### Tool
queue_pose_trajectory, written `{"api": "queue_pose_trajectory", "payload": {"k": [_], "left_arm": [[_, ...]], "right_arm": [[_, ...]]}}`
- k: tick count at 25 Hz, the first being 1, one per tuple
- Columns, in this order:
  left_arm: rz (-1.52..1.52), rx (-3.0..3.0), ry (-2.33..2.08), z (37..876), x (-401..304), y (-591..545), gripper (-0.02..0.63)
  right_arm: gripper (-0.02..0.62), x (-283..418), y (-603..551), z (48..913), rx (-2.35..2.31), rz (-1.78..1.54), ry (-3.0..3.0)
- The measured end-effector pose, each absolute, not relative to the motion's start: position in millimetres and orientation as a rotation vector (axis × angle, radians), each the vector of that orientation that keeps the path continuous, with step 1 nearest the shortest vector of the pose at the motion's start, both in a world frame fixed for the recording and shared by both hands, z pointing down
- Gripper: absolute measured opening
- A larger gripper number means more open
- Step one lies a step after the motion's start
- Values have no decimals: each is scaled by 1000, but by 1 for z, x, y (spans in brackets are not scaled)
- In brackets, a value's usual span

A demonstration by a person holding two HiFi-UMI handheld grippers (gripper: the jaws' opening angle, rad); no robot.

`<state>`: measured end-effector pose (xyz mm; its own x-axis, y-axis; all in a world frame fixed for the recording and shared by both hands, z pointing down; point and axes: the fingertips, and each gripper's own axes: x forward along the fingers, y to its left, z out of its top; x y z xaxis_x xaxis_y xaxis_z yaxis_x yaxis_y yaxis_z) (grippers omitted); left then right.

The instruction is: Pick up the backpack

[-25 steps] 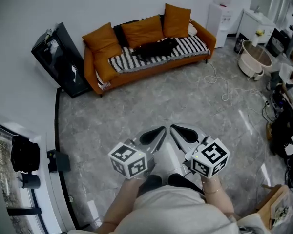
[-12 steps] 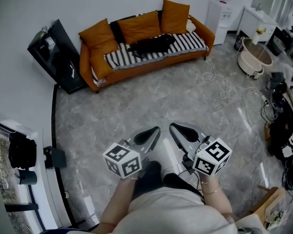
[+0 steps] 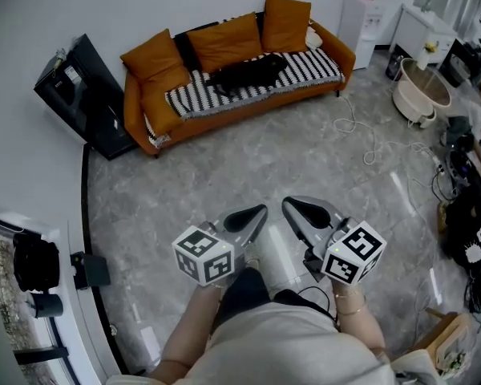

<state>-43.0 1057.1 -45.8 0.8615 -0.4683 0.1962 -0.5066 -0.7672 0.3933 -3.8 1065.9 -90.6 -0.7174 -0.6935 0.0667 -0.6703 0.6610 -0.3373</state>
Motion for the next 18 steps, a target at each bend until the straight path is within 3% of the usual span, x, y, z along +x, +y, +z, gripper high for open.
{"api": "queue_pose_trajectory", "payload": {"k": [11, 18], "left_arm": [[66, 2646, -672, -69, -76, 872, 8], [58, 2615, -640, -61, -89, 817, 6]], "right_arm": [[3, -33, 891, -100, -1284, -470, 2765], [3, -60, 836, -93, -1282, -509, 2800]]}}
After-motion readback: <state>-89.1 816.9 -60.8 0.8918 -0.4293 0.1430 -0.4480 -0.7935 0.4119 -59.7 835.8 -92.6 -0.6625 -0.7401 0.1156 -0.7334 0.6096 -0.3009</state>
